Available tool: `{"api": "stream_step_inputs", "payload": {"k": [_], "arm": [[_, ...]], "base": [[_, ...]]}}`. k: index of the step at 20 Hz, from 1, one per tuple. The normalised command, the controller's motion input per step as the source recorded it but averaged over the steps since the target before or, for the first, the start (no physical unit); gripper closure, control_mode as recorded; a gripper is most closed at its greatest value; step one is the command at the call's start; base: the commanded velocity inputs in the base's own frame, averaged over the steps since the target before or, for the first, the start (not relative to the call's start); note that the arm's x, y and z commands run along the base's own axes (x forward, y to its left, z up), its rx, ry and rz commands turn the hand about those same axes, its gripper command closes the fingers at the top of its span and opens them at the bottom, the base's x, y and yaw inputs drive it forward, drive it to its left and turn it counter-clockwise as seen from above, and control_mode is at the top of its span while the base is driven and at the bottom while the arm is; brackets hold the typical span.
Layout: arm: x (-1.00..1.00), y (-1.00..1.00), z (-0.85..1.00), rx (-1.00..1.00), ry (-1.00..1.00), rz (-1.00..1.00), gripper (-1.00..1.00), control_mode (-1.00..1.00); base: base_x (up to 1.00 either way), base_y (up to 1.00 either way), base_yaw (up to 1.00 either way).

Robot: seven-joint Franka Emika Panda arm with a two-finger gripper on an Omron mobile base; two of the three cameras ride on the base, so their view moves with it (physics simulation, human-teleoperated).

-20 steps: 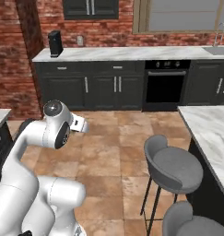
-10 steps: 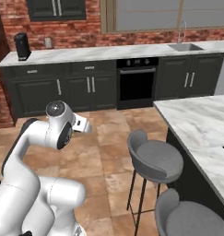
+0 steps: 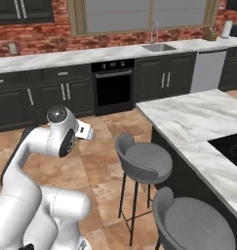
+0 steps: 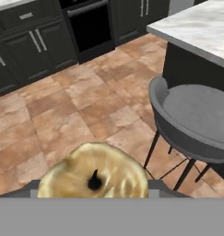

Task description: Pick the candle and candle from the dining table and place them in the open cabinet. Close the cabinet after placing the objects.

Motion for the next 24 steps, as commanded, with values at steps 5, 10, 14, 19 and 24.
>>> {"api": "stream_step_inputs", "payload": {"k": [5, 10, 14, 19, 24], "arm": [[0.0, 0.0, 0.0, 0.0, 0.0, 0.0, 1.0, 1.0], [0.0, 0.0, 0.0, 0.0, 0.0, 0.0, 1.0, 1.0], [0.0, 0.0, 0.0, 0.0, 0.0, 0.0, 1.0, 1.0], [0.0, 0.0, 0.0, 0.0, 0.0, 0.0, 1.0, 1.0], [0.0, 0.0, 0.0, 0.0, 0.0, 0.0, 1.0, 1.0]], "base": [[0.07, 0.12, -0.39], [0.26, 0.29, -0.31], [0.64, 0.89, -0.21], [0.74, 0.99, -0.17], [0.75, 0.92, -0.18]]}}
